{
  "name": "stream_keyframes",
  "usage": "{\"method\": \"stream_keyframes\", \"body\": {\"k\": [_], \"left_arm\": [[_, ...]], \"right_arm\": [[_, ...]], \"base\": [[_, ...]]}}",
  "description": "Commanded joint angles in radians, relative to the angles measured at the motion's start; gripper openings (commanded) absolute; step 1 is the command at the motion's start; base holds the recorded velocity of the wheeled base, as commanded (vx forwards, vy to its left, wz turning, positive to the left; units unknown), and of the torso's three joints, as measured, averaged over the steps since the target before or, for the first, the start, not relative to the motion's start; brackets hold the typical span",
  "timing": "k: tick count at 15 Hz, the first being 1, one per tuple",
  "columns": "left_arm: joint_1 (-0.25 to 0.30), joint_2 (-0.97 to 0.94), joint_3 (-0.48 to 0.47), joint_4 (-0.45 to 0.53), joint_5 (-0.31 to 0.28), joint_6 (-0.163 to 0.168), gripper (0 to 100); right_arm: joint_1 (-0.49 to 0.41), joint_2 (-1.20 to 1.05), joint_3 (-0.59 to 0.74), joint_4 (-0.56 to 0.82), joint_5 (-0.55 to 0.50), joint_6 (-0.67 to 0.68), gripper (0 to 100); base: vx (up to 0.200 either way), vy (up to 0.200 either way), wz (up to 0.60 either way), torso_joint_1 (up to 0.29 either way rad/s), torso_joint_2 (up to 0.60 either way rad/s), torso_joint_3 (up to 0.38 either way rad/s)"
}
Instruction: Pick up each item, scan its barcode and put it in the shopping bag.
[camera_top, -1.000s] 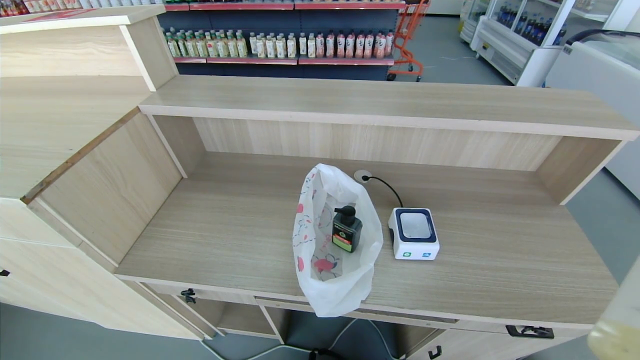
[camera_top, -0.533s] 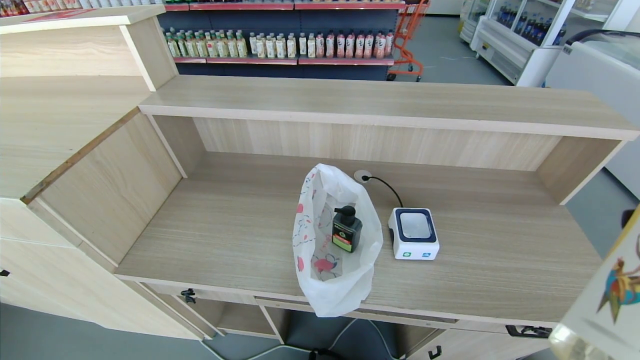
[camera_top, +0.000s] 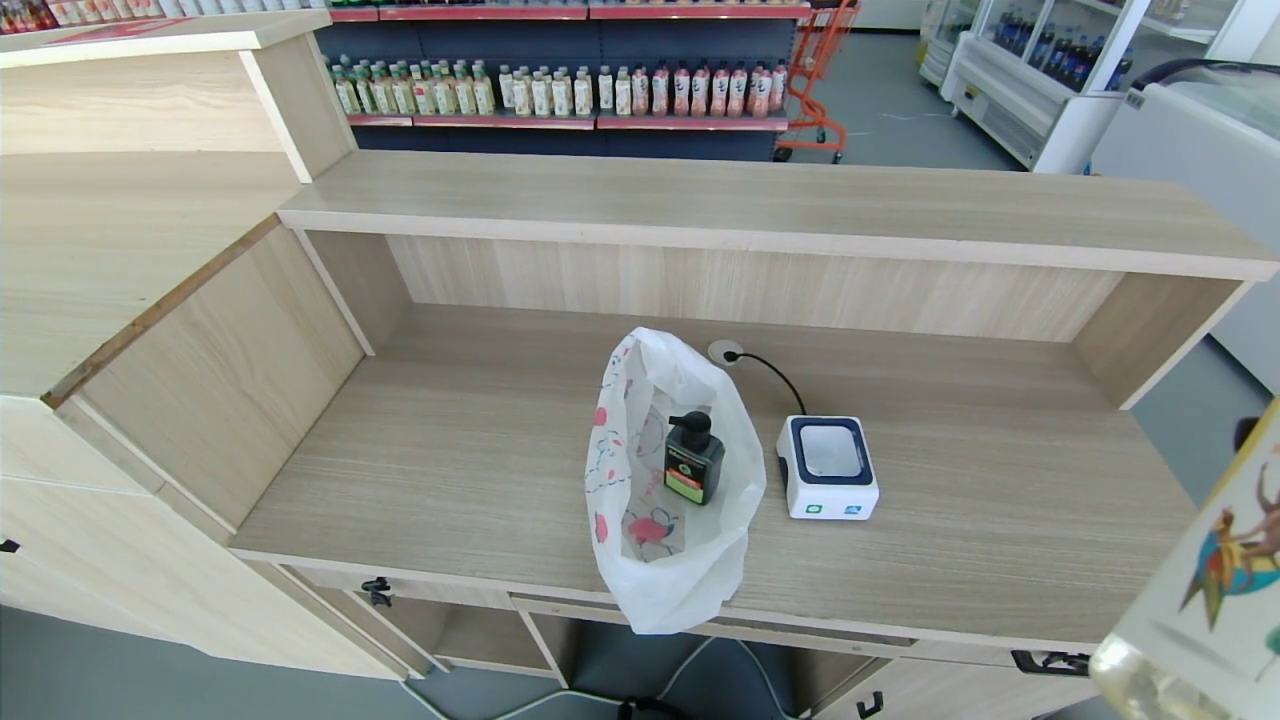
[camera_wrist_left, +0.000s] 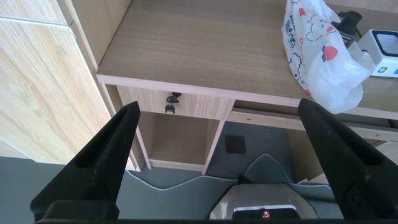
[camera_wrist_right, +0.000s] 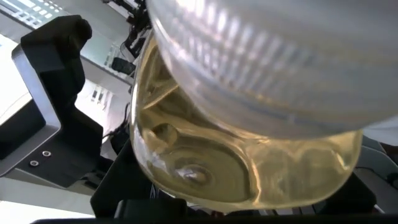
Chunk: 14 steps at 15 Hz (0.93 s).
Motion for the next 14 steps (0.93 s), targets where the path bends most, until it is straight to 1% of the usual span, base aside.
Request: {"method": "stream_keyframes", "body": {"k": [1,2,3,4,5,6,7,8,9,10,11,12,13,14], "left_arm": [[0.000,0.000,0.000,0.000,-0.001,0.000,100],[0.000,0.000,0.000,0.000,0.000,0.000,100],[0.000,0.000,0.000,0.000,0.000,0.000,100],[0.000,0.000,0.000,0.000,-0.001,-0.002,100],[0.000,0.000,0.000,0.000,0.000,0.000,100],[0.000,0.000,0.000,0.000,0.000,0.000,100],[0.000,0.000,0.000,0.000,0.000,0.000,100],[0.000,0.000,0.000,0.000,0.000,-0.002,100],[0.000,0.000,0.000,0.000,0.000,-0.002,100],[0.000,0.000,0.000,0.000,0.000,0.000,100],[0.000,0.000,0.000,0.000,0.000,-0.002,100],[0.000,0.000,0.000,0.000,0.000,0.000,100],[0.000,0.000,0.000,0.000,0.000,0.000,100],[0.000,0.000,0.000,0.000,0.000,-0.002,100]], "right_arm": [[-0.008,0.003,0.000,-0.002,-0.001,-0.002,0],[-0.070,0.017,0.005,0.000,-0.012,-0.088,0],[-0.165,0.049,0.029,-0.002,-0.033,-0.222,0],[-0.261,0.087,0.066,-0.007,-0.067,-0.404,0],[-0.361,0.133,0.103,-0.016,-0.109,-0.633,0],[-0.484,0.179,0.134,-0.020,-0.130,-0.852,0],[-0.545,0.201,0.148,-0.028,-0.130,-0.957,0],[-0.683,0.270,0.192,-0.094,-0.128,-1.201,0],[-0.755,0.327,0.224,-0.188,-0.119,-1.326,0],[-0.785,0.359,0.237,-0.241,-0.104,-1.377,0],[-0.867,0.471,0.250,-0.402,0.019,-1.526,0],[-0.886,0.505,0.250,-0.434,0.082,-1.581,0],[-0.906,0.557,0.240,-0.467,0.177,-1.675,0],[-0.912,0.626,0.206,-0.488,0.278,-1.814,0]], "base": [[0.000,0.000,0.00,0.000,0.00,0.000],[0.000,0.000,0.00,0.000,0.00,0.000],[0.000,0.000,0.00,0.000,0.00,0.000],[0.000,0.000,0.00,0.000,0.00,0.000],[0.000,0.000,0.00,0.000,0.00,0.000],[0.000,0.000,0.00,0.000,0.00,0.000],[0.000,0.000,0.00,0.000,0.00,0.000],[0.000,0.000,0.00,0.000,0.00,0.000],[0.000,0.000,0.00,0.000,0.00,0.000],[0.000,0.000,0.00,0.000,0.00,0.000],[0.000,0.000,0.00,0.000,0.00,0.000],[0.000,0.000,0.00,0.000,0.00,0.000],[0.000,0.000,0.00,0.000,0.00,0.000],[0.000,0.000,0.00,0.000,0.00,0.000]]}}
